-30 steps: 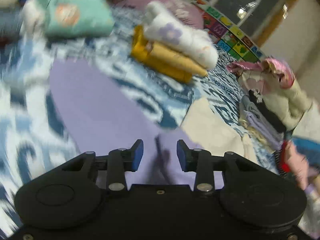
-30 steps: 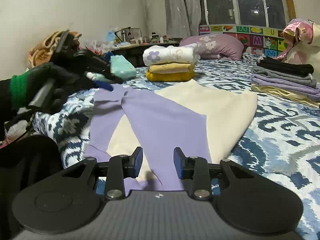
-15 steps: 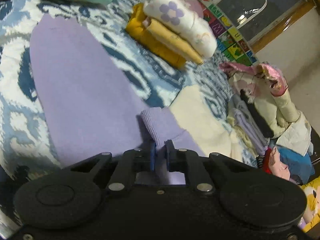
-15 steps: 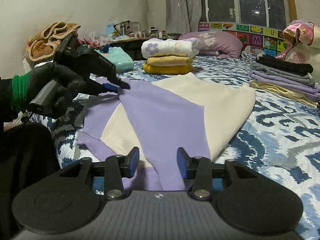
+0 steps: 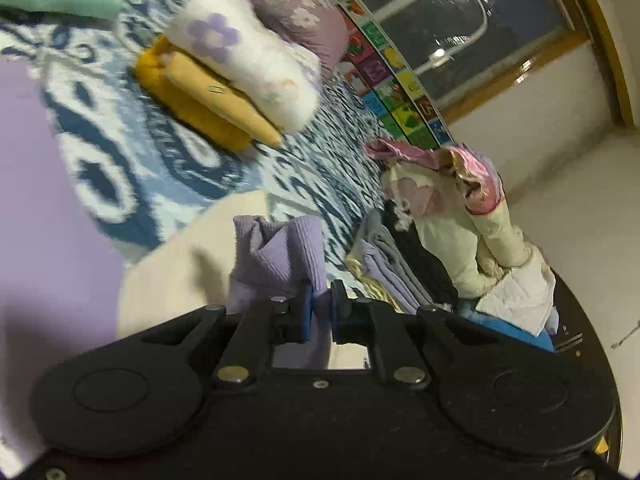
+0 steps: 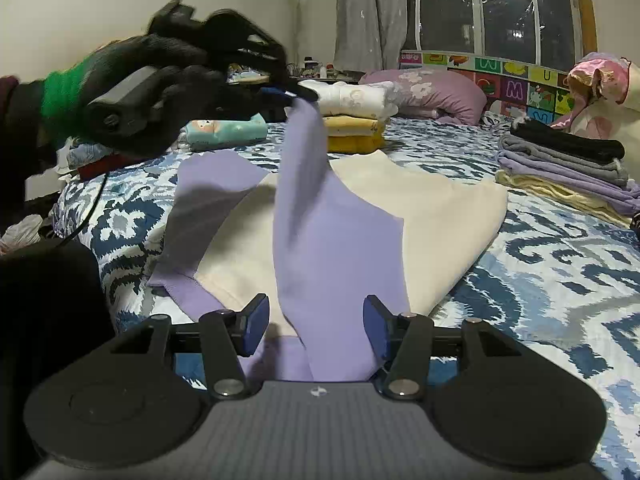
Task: Fold clothes
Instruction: 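Grasp the other lavender sleeve cuff with the left gripper, then lift the sleeve with the left gripper and fold it across the cream body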
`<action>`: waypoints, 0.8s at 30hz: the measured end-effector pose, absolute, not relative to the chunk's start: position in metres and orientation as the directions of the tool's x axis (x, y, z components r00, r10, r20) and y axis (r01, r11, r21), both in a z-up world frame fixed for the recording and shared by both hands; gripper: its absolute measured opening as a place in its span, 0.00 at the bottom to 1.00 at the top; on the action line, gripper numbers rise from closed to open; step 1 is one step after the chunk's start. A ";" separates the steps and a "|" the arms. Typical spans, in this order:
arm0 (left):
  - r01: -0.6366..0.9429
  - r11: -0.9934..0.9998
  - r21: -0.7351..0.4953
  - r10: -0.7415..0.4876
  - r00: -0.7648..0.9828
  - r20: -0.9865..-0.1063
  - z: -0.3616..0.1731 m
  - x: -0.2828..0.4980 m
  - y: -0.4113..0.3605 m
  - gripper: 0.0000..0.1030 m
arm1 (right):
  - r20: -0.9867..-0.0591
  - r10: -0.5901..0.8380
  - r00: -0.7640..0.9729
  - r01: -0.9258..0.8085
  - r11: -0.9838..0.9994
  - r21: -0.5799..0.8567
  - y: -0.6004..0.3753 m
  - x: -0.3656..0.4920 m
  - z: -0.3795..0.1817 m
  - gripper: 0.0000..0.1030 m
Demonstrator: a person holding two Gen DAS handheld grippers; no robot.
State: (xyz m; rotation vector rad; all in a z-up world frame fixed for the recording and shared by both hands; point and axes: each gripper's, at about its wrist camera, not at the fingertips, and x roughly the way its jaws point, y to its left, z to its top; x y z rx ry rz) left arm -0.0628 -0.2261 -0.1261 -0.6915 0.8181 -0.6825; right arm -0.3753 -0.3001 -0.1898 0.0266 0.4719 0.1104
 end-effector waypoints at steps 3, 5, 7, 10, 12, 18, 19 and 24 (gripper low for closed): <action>0.287 0.589 -0.755 -0.766 0.496 -0.409 -0.119 -0.059 -0.248 0.06 | -0.455 0.107 0.884 -0.094 0.994 0.051 -0.302 -0.376 -0.190 0.51; 0.300 0.583 -0.755 -0.774 0.489 -0.404 -0.115 -0.056 -0.262 0.06 | -0.452 0.111 0.885 -0.097 0.994 0.053 -0.303 -0.378 -0.189 0.51; 0.318 0.582 -0.748 -0.780 0.478 -0.404 -0.111 -0.054 -0.278 0.06 | -0.445 0.118 0.888 -0.104 0.993 0.056 -0.303 -0.380 -0.189 0.51; 0.354 0.587 -0.727 -0.788 0.456 -0.414 -0.107 -0.053 -0.302 0.06 | -0.447 0.127 0.885 -0.113 0.992 0.058 -0.304 -0.383 -0.190 0.50; 0.377 0.592 -0.712 -0.791 0.438 -0.426 -0.109 -0.052 -0.317 0.06 | -0.449 0.134 0.883 -0.122 0.991 0.055 -0.304 -0.385 -0.191 0.48; 0.441 0.622 -0.648 -0.782 0.403 -0.476 -0.124 -0.053 -0.357 0.06 | -0.452 0.157 0.878 -0.142 0.988 0.068 -0.305 -0.390 -0.191 0.42; 0.456 0.623 -0.635 -0.781 0.398 -0.481 -0.125 -0.055 -0.362 0.06 | -0.454 0.159 0.877 -0.145 0.987 0.064 -0.304 -0.390 -0.191 0.42; 0.532 0.652 -0.540 -0.754 0.389 -0.528 -0.136 -0.061 -0.394 0.06 | -0.464 0.179 0.867 -0.170 0.984 0.062 -0.300 -0.388 -0.193 0.42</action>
